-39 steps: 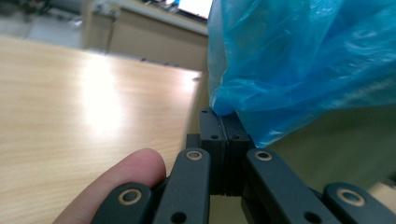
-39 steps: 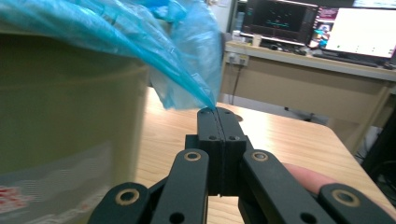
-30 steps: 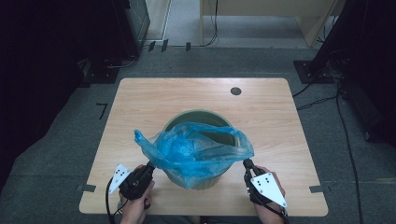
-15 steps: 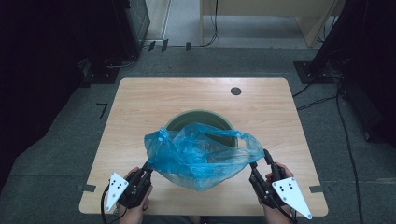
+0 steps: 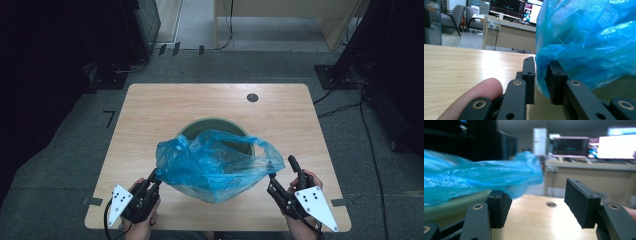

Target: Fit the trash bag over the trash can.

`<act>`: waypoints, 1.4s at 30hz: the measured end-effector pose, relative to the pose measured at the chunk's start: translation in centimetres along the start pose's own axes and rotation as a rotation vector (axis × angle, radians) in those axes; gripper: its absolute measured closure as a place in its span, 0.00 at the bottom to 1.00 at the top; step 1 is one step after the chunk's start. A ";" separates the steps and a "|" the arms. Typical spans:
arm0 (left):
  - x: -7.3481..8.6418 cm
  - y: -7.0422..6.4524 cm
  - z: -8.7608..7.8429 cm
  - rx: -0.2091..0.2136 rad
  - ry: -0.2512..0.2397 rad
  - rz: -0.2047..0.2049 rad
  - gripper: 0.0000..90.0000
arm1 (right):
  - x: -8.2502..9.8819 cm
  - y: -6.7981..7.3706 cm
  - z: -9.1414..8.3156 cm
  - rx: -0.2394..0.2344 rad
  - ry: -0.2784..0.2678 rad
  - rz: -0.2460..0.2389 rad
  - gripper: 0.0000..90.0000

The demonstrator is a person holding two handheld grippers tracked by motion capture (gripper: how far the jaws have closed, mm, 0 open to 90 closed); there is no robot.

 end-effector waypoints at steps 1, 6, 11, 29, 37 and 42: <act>0.0 0.1 0.0 0.001 0.001 0.000 0.90 | 0.3 -0.5 0.0 0.014 0.015 0.004 0.46; 0.1 0.0 0.2 0.009 0.004 0.001 0.93 | 0.4 -1.2 -0.3 -0.011 0.008 0.017 0.51; 0.1 0.2 0.4 -0.003 0.007 -0.009 0.95 | 0.4 -1.1 -0.5 -0.013 0.006 0.003 0.54; -0.2 1.3 0.7 -0.048 -0.002 -0.047 0.99 | 0.6 -4.2 -0.6 0.103 0.043 0.089 0.69; -0.1 0.8 0.9 -0.038 -0.003 -0.024 0.98 | -2.3 -3.0 -1.3 0.034 -0.025 0.174 0.48; 0.0 0.8 0.9 -0.040 0.000 -0.017 0.98 | -3.8 -1.9 -1.6 0.020 -0.058 0.209 0.38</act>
Point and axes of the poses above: each handheld gripper's, and its own axes: z roughly forward along the jaws, x roughly out of its underside, y roughly to its left, the point moved 2 cm from there along z, roughly forward along the jaws, and after that the axes turned 12 degrees about -y, right-handed, at the moved point
